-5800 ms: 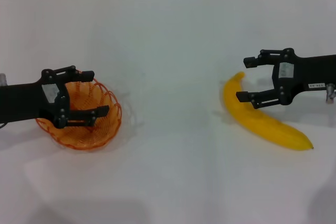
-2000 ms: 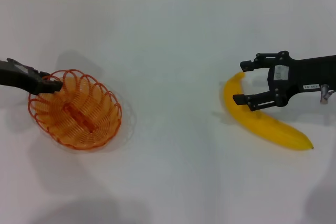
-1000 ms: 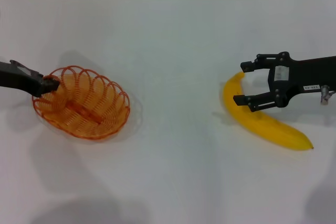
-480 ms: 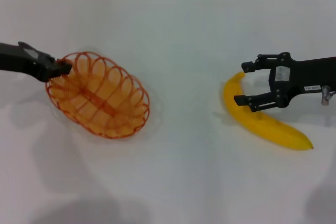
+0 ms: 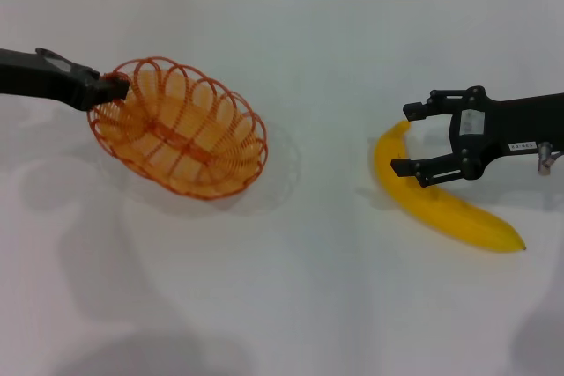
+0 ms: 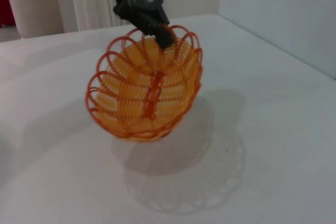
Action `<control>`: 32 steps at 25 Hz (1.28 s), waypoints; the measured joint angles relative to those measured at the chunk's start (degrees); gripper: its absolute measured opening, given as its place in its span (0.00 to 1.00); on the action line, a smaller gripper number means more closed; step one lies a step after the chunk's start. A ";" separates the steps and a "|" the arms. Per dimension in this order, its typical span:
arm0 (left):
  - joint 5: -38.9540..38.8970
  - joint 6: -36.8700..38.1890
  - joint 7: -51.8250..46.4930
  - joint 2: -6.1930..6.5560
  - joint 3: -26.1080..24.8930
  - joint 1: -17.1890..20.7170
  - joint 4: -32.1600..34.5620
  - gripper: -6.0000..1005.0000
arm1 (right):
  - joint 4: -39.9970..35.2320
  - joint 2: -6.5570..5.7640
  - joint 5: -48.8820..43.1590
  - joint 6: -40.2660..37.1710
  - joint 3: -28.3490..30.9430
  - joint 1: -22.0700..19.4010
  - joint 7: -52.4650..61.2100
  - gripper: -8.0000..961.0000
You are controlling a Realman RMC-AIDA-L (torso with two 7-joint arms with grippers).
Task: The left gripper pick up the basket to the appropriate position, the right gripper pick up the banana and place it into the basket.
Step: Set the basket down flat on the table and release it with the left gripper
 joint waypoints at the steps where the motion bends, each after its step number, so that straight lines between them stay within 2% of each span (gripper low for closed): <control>1: -0.26 -0.61 -0.07 -0.03 -0.05 0.01 -0.28 0.08 | 0.00 0.00 -0.01 0.00 0.00 0.00 0.00 0.92; 20: -8.53 -14.66 0.76 -0.01 -0.11 -0.84 -13.14 0.08 | 0.01 0.35 -1.50 0.14 0.01 0.10 0.03 0.91; 32: -14.02 -17.42 2.49 -0.01 -0.48 -0.64 -18.83 0.08 | 0.00 0.44 -1.50 0.18 0.09 0.10 0.03 0.91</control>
